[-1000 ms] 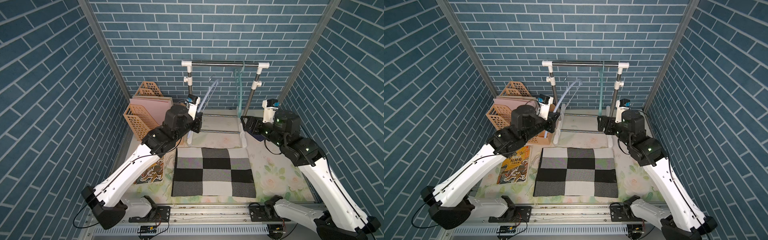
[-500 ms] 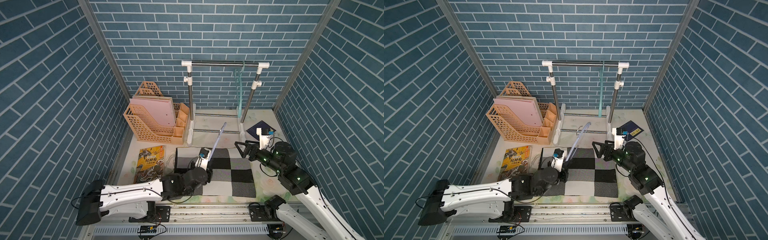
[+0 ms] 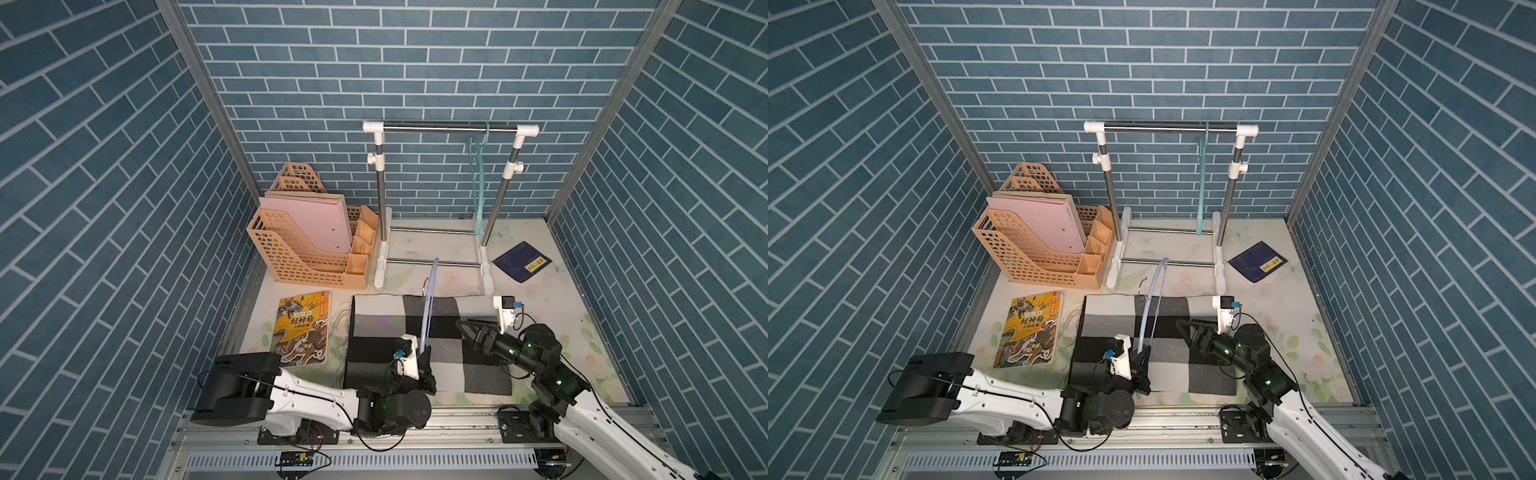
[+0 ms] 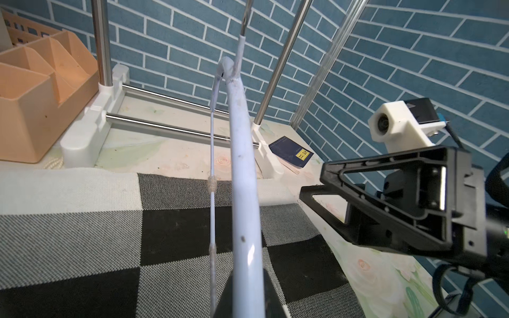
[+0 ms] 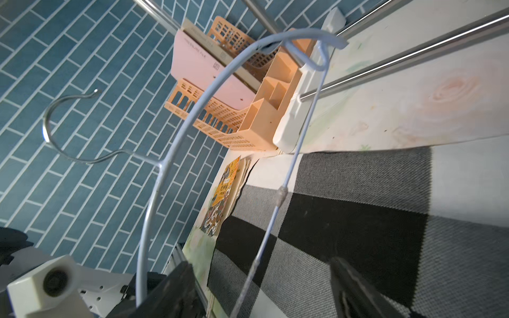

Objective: Hang the scarf on the hanger
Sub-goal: Pick up the hanger from the clothesline.

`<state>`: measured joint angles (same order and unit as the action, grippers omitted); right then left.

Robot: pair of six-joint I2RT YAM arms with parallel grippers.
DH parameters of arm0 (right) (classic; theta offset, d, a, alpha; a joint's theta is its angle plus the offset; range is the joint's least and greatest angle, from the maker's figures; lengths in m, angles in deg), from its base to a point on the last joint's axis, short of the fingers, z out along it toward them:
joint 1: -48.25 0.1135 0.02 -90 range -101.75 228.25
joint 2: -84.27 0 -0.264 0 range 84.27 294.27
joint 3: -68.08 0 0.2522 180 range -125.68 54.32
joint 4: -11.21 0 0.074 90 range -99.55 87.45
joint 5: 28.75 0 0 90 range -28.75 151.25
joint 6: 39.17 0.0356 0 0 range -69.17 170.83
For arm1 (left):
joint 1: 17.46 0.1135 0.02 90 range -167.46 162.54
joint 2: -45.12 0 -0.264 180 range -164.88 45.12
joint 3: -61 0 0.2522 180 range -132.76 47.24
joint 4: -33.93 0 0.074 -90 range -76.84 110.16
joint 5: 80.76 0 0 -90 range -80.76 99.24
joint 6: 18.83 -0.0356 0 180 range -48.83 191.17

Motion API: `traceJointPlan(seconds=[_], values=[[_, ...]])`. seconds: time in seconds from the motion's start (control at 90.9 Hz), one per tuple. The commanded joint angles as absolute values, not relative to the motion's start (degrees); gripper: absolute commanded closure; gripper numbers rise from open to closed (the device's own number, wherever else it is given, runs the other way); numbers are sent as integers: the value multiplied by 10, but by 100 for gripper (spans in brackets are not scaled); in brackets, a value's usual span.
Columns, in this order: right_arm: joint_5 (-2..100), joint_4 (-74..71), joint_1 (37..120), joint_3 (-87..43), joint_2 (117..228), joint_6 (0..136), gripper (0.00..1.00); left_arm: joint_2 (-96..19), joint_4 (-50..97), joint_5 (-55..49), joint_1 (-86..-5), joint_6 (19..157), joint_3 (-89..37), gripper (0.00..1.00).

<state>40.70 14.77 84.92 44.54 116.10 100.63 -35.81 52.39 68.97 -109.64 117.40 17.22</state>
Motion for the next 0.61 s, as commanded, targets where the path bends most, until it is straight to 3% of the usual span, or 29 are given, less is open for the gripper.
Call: traceJointPlan(seconds=[0.0, 0.231, 0.418, 0.594], values=[[439, 298, 886, 455, 1181, 1043, 21, -388, 568, 714, -1098, 1201, 159, 100], [449, 434, 929, 435, 1315, 1042, 25, -434, 557, 676, -1095, 1201, 131, 100], [454, 486, 957, 403, 1433, 1040, 38, -448, 561, 659, -1092, 1203, 130, 100], [455, 528, 959, 399, 1478, 1056, 54, -449, 561, 658, -1092, 1202, 132, 100]])
